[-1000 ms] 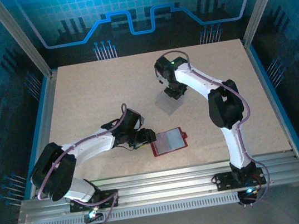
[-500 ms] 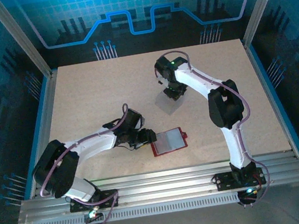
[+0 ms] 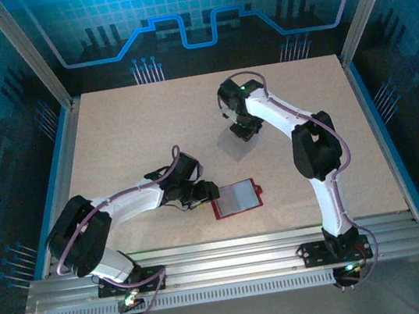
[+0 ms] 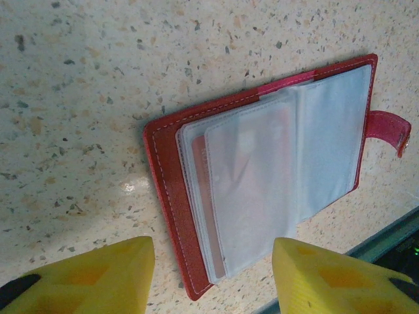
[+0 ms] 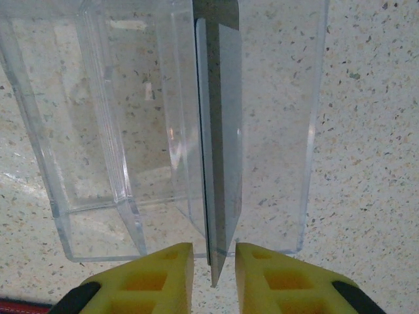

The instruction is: Put the credit cards into the card holder

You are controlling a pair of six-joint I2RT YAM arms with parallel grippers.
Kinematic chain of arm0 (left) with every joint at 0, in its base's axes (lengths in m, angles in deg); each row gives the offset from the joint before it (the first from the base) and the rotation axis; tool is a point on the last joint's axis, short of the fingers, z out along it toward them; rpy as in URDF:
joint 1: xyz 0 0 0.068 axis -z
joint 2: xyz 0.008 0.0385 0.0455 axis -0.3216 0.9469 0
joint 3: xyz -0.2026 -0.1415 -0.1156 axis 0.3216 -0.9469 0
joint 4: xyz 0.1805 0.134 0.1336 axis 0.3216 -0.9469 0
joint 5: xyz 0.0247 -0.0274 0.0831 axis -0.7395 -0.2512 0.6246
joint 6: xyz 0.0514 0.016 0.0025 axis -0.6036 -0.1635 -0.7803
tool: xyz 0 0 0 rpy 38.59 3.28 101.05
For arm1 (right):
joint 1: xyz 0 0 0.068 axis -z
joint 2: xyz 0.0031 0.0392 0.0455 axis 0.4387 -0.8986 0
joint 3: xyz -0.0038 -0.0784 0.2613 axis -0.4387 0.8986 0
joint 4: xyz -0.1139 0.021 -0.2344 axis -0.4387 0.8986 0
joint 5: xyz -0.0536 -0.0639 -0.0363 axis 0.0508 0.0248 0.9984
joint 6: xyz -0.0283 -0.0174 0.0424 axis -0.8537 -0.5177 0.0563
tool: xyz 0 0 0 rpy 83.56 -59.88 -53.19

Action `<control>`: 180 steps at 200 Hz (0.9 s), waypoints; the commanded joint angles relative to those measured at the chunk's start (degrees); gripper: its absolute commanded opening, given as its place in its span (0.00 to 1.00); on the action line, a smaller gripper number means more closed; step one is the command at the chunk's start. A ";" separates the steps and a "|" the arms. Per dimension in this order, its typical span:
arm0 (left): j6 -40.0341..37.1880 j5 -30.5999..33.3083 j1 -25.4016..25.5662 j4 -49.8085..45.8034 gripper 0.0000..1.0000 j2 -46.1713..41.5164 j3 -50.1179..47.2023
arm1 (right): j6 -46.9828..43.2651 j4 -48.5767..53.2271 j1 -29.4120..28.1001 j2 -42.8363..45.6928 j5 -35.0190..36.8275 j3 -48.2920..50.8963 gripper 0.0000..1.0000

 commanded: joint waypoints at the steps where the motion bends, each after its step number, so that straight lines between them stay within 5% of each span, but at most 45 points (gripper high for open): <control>1: -0.40 -1.20 -0.03 -0.15 0.52 0.71 1.78 | -1.02 2.06 0.60 1.55 -0.58 0.85 0.26; 180: -0.15 -1.11 -0.03 -0.47 0.52 0.71 1.77 | -0.88 2.17 0.83 2.61 -0.14 1.55 0.18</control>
